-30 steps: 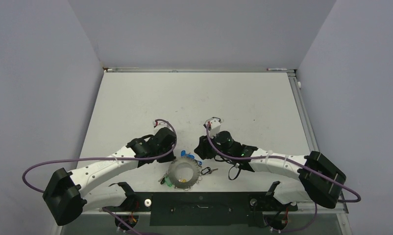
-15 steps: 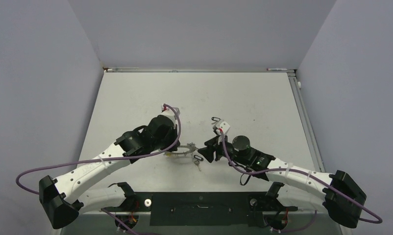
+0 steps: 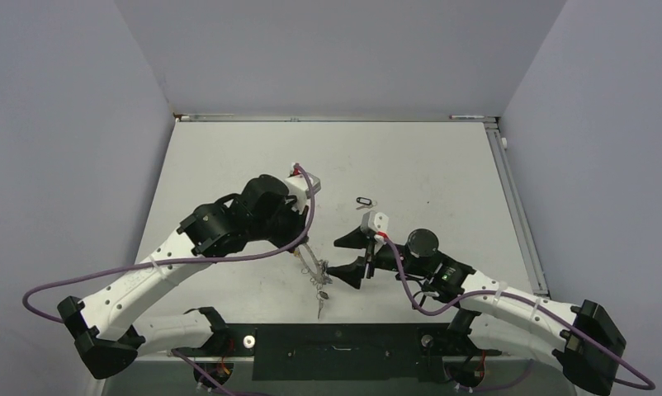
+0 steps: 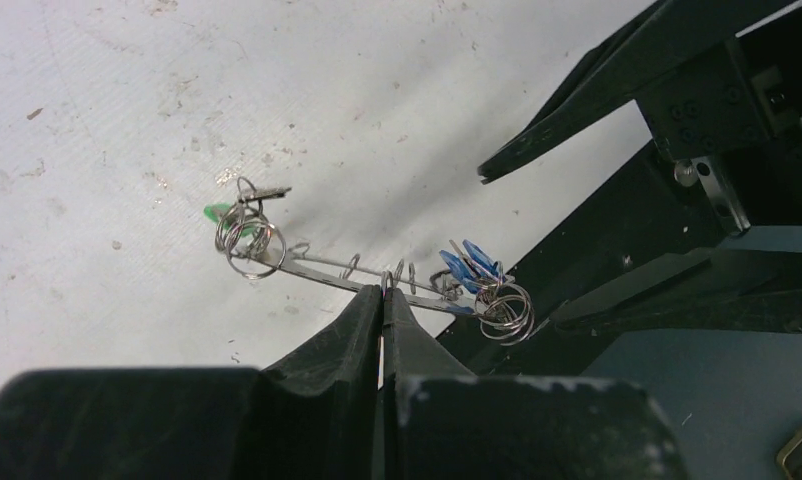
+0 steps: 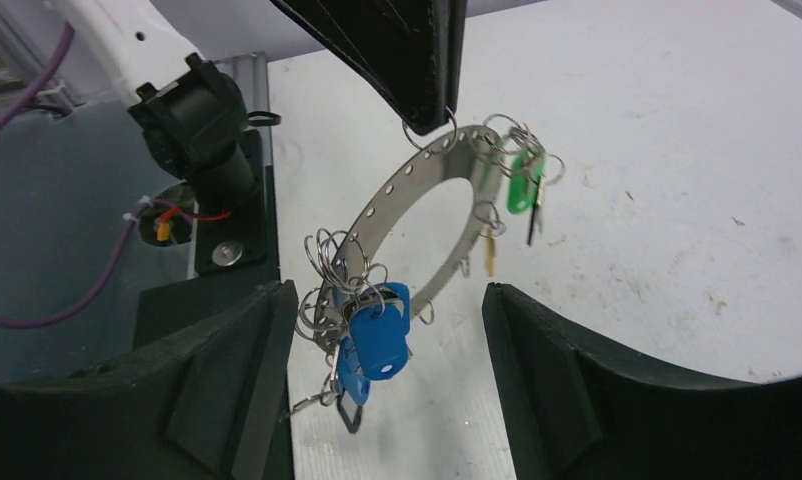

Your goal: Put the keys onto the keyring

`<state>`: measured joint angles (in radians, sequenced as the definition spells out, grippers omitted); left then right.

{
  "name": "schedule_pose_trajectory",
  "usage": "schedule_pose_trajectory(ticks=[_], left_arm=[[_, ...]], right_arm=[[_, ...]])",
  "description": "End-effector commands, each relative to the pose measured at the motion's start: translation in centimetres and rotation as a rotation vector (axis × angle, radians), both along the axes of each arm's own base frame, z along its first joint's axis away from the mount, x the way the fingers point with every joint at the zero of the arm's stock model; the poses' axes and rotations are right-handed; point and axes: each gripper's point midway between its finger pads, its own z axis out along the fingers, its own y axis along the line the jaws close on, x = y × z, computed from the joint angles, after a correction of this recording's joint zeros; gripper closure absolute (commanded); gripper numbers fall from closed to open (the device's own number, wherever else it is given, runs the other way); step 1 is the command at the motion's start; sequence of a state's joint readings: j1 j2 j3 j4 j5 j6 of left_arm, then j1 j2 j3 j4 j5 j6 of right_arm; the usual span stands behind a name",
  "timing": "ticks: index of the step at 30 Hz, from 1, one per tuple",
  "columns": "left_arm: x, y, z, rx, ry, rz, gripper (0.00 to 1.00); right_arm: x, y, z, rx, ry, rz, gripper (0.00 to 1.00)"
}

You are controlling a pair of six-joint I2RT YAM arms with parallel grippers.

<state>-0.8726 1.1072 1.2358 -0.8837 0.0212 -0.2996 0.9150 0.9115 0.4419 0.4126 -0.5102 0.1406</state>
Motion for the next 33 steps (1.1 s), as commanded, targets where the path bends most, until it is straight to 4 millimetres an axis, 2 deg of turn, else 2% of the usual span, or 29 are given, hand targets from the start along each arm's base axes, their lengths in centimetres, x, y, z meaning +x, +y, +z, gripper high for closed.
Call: schedule_pose_trajectory(ticks=[1,7,10,17,28,33], left_arm=[[-0.8,-0.4,1.6,0.044,-0.027,-0.121,1.0],[-0.4,-0.3,1.7,0.099,-0.022,-0.11,1.0],[-0.3,-0.6,1.8,0.108,-0.02,-0.11,1.0],[1.5,-1.1,2.5,0.111,-0.028,0.007,1.0],[2.9,-2.3,2.3,0.137,-0.001,0.088,1.0],[3.0,-2.9,2.9,0.115,0.012,0.094,1.0]], right_arm=[[-1.5,1.5,4.6,0.112,-0.081,0.149,0.3],[-0.6,1.9,6.1,0.178,-0.054,0.103,0.25],[0.0,1.9,6.2,0.193,-0.045,0.064,0.22],[2.3,2.2,6.1,0.259,0.047,-0.057,0.2],[3.5,3.8,4.6,0.251,0.103,-0.085,0.19],[4.5,4.3,2.9,0.193,0.063,-0.116,0.19]])
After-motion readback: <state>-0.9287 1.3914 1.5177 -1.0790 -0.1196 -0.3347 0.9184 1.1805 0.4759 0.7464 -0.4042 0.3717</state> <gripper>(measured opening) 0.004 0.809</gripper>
